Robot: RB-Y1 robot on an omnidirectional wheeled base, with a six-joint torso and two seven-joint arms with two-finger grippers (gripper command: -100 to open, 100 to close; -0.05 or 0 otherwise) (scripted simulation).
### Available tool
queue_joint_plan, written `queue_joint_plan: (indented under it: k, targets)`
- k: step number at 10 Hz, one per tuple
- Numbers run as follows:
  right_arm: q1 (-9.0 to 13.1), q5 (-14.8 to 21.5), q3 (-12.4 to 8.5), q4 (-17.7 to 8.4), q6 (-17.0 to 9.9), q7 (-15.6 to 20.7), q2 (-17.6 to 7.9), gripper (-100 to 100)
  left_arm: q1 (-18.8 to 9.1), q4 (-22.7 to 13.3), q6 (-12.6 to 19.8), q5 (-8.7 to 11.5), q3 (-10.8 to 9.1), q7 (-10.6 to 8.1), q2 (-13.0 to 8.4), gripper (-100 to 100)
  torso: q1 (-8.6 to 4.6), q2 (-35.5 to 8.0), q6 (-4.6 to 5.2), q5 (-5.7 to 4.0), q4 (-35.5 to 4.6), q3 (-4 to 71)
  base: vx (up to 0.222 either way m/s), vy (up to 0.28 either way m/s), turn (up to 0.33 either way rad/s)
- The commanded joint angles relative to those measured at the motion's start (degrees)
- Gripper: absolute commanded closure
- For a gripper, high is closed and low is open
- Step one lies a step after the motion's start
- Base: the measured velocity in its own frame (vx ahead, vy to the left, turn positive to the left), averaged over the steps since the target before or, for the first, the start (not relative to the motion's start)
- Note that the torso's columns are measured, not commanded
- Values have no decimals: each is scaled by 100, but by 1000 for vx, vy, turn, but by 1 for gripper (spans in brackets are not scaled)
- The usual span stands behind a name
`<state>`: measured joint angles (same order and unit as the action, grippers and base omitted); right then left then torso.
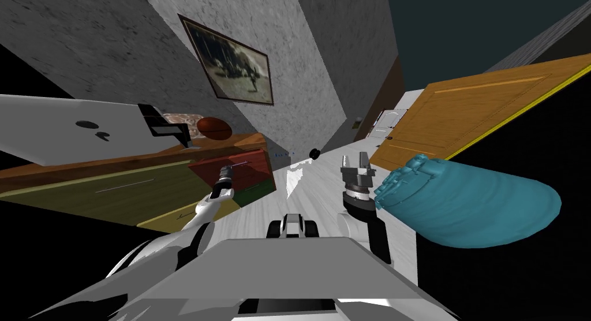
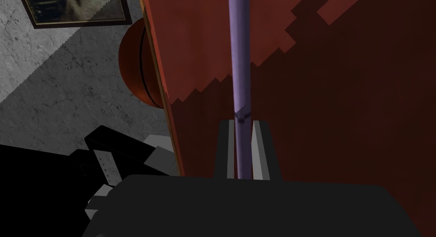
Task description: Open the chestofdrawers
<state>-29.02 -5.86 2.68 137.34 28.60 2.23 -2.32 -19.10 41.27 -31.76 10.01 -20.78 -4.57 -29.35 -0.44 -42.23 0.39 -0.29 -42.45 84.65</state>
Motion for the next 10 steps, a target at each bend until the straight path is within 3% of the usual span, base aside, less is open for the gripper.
queue_joint_plan:
  k: [1, 4, 5, 7, 9, 10]
  targets:
    - [0, 0, 0, 0, 0, 0, 0, 0, -355, -290, -287, 26, 7, -74, -209, 100, -35, -35, 3, -21, -19, -24, -61, -46, -8]
    - [-1, 0, 0, 0, 0, 0, 0, 0, -374, -902, -287, 26, 7, -74, -209, 100, -9, -14, -12, -5, -3, -13, 6, -7, -8]
    - [-1, 0, 0, 0, 0, 0, 0, 0, -693, -1175, -500, 119, -65, -174, -517, 100, 19, -1, -20, 15, 12, -5, -85, -78, -134]
    - [0, 0, 0, 0, 0, 0, 0, 0, -564, -783, -429, 119, -65, -174, -580, 100, -40, -63, -19, -37, -37, -41, -95, -77, -35]
    - [-1, 0, 0, 0, 0, 0, 0, 0, -813, -1631, -500, 119, -65, -174, -580, 100, -46, -62, -30, -61, -53, -40, 1, -6, -5]
    - [-1, 0, 0, 0, 0, 0, 0, 0, -813, -1701, -500, 119, -65, -174, -580, 100, -25, -53, -40, -32, -30, -36, 18, 7, -6]
